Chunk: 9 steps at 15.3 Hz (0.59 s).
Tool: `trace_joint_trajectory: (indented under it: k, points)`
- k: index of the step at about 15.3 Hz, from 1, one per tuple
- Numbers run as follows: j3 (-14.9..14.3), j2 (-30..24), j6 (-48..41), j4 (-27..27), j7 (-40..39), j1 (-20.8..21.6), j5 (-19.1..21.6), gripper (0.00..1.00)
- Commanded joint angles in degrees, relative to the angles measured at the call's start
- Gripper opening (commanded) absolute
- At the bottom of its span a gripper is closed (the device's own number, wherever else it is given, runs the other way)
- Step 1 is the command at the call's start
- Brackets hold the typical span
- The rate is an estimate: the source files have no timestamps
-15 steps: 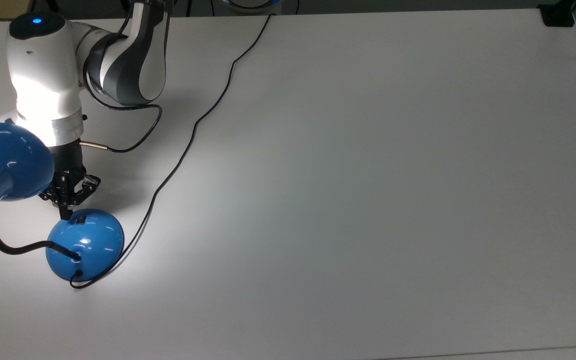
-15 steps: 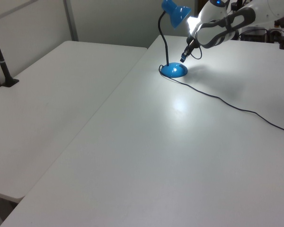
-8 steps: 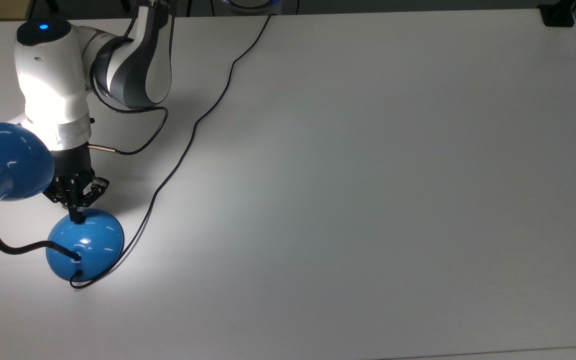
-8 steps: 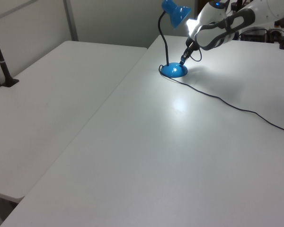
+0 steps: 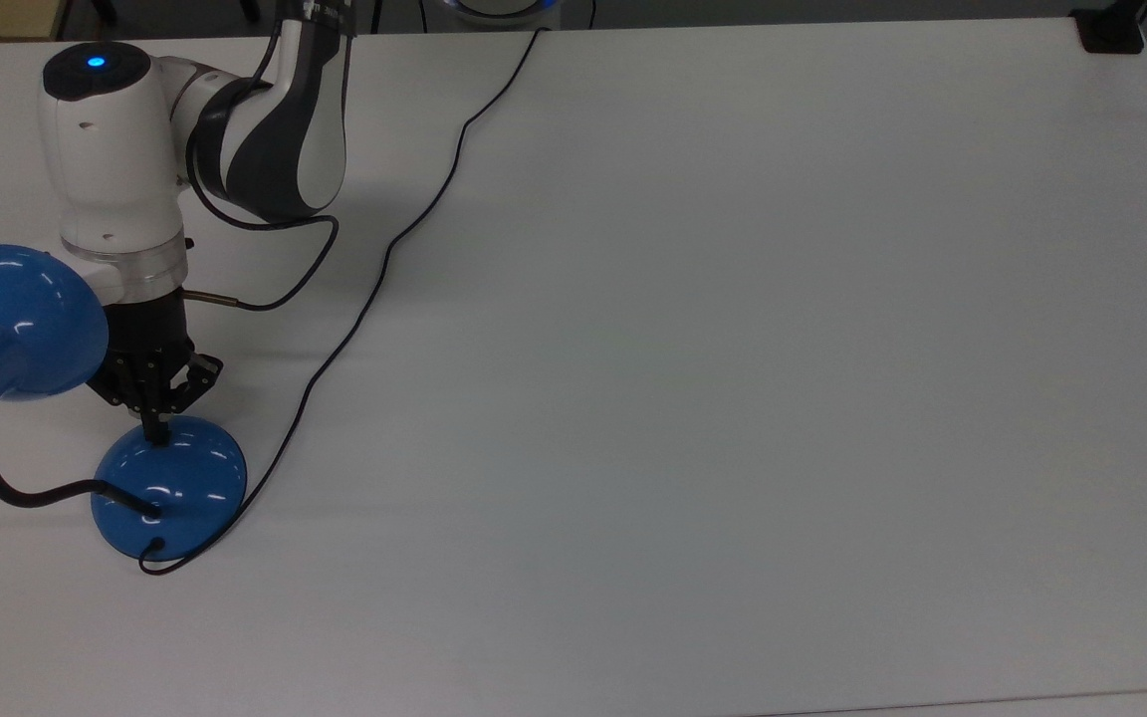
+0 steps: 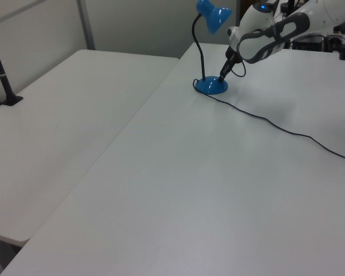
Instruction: Turn off the lamp
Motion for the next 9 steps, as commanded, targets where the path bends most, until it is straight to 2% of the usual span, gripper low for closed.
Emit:
trace_joint_trajectory:
  k: [1, 6, 9]
  points:
    - [-0.20, -0.29, 1.18, -3.79, 0.92, 0.52, -1.10, 0.00]
    - [-0.20, -3.97, 0.13, -7.92, 0.39, 0.17, -1.10, 0.00]
    - [-0.20, -6.61, -3.55, -8.98, 0.13, 0.00, -1.19, 0.00]
